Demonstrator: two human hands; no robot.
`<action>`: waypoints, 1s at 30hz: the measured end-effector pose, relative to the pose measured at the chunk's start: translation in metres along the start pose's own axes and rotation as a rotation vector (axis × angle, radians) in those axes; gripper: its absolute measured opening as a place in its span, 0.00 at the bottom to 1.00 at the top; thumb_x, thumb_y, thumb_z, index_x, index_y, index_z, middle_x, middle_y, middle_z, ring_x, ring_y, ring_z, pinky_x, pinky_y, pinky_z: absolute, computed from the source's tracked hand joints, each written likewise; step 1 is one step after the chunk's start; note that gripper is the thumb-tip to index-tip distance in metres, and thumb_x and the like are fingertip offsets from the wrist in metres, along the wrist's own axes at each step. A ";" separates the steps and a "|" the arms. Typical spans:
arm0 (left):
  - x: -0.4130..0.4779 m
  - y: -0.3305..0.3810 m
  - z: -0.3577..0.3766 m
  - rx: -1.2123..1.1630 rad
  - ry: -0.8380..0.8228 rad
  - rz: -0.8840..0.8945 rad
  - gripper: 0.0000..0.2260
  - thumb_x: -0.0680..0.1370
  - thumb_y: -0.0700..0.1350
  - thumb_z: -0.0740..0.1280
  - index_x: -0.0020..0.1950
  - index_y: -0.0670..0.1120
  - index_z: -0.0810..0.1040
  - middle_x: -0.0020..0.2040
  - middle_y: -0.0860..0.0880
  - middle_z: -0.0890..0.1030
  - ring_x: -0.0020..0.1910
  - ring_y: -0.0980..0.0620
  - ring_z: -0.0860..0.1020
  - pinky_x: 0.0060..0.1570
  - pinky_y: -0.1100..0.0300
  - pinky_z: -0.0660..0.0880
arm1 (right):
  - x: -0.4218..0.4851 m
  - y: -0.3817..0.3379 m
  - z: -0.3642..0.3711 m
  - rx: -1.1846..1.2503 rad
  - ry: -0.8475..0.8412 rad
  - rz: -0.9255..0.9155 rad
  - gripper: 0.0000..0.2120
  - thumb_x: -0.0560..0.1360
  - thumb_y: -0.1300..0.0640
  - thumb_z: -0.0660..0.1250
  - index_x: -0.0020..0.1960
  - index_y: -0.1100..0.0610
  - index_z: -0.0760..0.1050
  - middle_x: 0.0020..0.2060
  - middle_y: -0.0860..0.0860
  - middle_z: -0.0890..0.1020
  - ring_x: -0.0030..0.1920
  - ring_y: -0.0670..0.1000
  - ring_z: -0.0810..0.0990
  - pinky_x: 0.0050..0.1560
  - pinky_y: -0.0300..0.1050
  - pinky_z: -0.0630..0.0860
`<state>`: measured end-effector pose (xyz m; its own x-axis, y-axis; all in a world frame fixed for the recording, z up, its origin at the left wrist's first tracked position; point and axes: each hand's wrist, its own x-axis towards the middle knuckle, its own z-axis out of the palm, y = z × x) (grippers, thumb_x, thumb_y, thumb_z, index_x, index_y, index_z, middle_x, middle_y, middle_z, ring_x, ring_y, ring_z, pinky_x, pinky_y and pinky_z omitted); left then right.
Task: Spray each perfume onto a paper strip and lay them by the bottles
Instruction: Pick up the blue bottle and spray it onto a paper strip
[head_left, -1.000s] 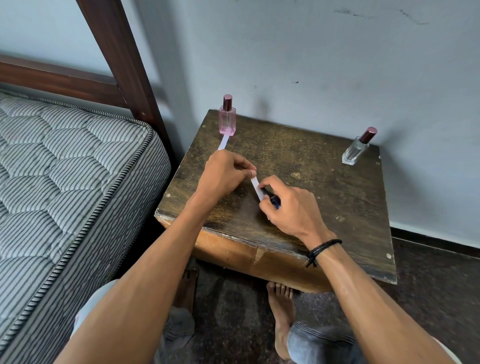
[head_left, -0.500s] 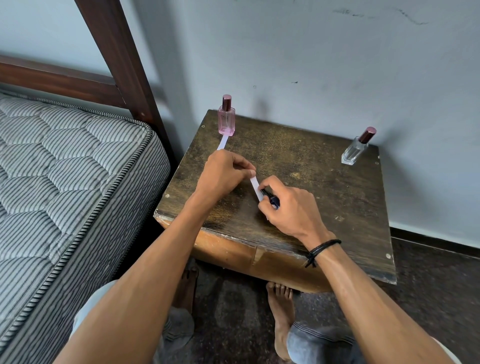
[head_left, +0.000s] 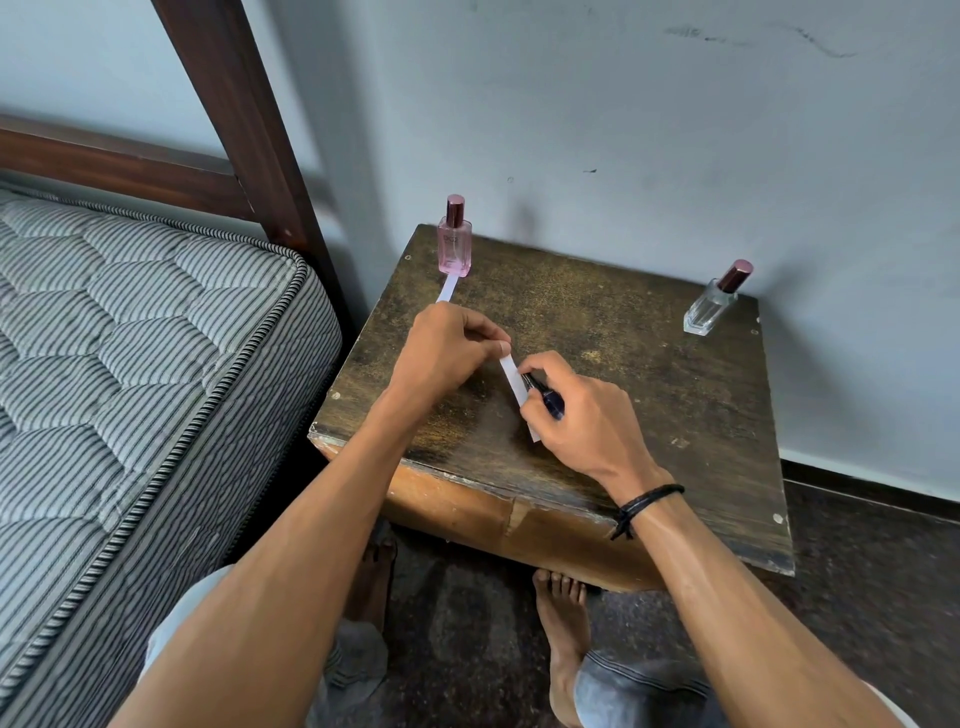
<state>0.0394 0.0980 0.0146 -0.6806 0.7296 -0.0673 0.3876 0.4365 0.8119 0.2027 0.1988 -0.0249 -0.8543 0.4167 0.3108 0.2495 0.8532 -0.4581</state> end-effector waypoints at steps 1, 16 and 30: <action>0.000 0.001 -0.001 -0.012 0.010 0.001 0.02 0.74 0.42 0.76 0.46 0.47 0.88 0.38 0.54 0.85 0.34 0.63 0.80 0.41 0.71 0.75 | 0.000 0.000 0.000 0.021 0.007 -0.003 0.10 0.79 0.52 0.62 0.60 0.49 0.74 0.26 0.42 0.70 0.25 0.48 0.72 0.25 0.47 0.71; 0.001 0.005 -0.009 -0.089 0.042 0.041 0.03 0.73 0.44 0.77 0.46 0.47 0.88 0.38 0.56 0.85 0.37 0.61 0.81 0.34 0.76 0.71 | 0.000 -0.002 0.004 -0.051 0.088 -0.071 0.13 0.78 0.51 0.59 0.60 0.51 0.74 0.29 0.44 0.77 0.25 0.47 0.72 0.22 0.46 0.71; -0.001 0.007 -0.007 -0.128 0.027 0.023 0.03 0.73 0.43 0.77 0.46 0.47 0.88 0.39 0.56 0.86 0.40 0.57 0.82 0.35 0.75 0.73 | 0.000 -0.003 0.003 -0.098 0.124 -0.050 0.10 0.77 0.51 0.61 0.57 0.50 0.73 0.28 0.42 0.71 0.25 0.47 0.68 0.23 0.42 0.62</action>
<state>0.0381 0.0966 0.0244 -0.6893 0.7237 -0.0336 0.3220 0.3475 0.8807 0.2008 0.1952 -0.0260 -0.8053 0.4032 0.4348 0.2561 0.8978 -0.3581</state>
